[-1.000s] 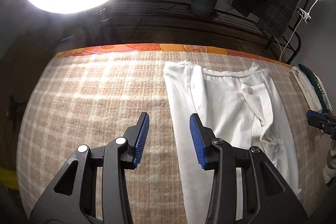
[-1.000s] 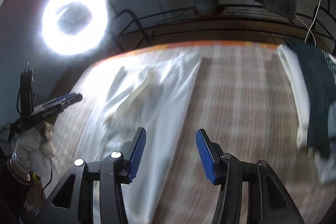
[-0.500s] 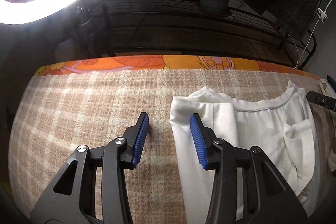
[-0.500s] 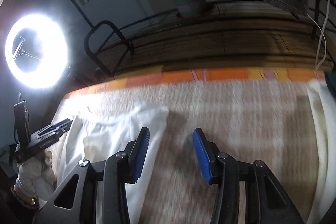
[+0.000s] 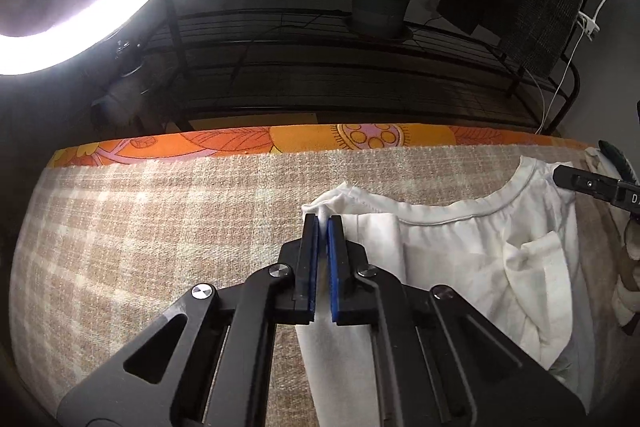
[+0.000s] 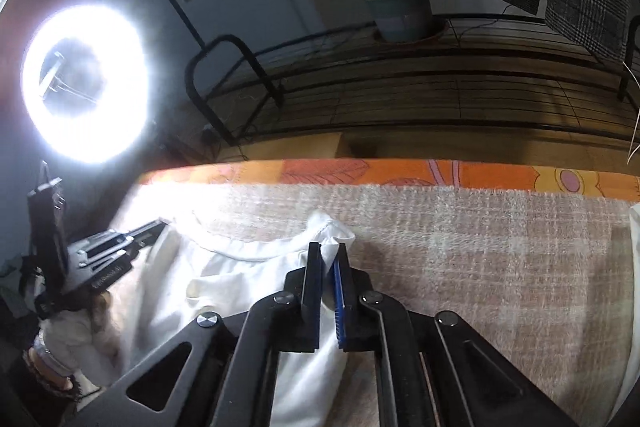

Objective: Fold small clothes
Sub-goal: 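Grasp the collar with both grippers and fold it over onto the hem fold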

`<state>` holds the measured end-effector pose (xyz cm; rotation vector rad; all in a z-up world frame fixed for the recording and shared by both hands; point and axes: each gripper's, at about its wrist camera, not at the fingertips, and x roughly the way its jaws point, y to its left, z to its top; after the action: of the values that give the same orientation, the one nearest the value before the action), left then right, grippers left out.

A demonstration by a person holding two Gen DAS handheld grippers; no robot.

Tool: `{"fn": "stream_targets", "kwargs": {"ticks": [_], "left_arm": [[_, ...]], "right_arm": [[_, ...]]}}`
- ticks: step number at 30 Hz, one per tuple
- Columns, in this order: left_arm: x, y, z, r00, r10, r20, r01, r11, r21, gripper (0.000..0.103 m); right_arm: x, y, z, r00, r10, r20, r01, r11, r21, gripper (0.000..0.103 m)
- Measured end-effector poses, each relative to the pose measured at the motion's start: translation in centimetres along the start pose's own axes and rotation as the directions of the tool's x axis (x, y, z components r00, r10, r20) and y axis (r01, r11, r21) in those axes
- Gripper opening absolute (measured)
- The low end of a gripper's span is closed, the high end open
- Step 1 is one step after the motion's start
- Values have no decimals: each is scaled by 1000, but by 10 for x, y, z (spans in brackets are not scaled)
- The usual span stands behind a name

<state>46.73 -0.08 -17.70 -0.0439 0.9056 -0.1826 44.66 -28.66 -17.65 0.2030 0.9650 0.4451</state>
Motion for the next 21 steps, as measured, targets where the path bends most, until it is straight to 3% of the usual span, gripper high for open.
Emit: {"fn": "stream_targets", "kwargs": {"ticks": [12, 21], "left_arm": [[-89, 1, -5, 996, -21, 88, 20, 1000, 10, 2], [-171, -13, -34, 989, -31, 147, 25, 999, 44, 2]], "right_arm": [[-70, 34, 3, 998, 2, 67, 1, 999, -48, 2], [-133, 69, -23, 995, 10, 97, 0, 995, -99, 2]]}}
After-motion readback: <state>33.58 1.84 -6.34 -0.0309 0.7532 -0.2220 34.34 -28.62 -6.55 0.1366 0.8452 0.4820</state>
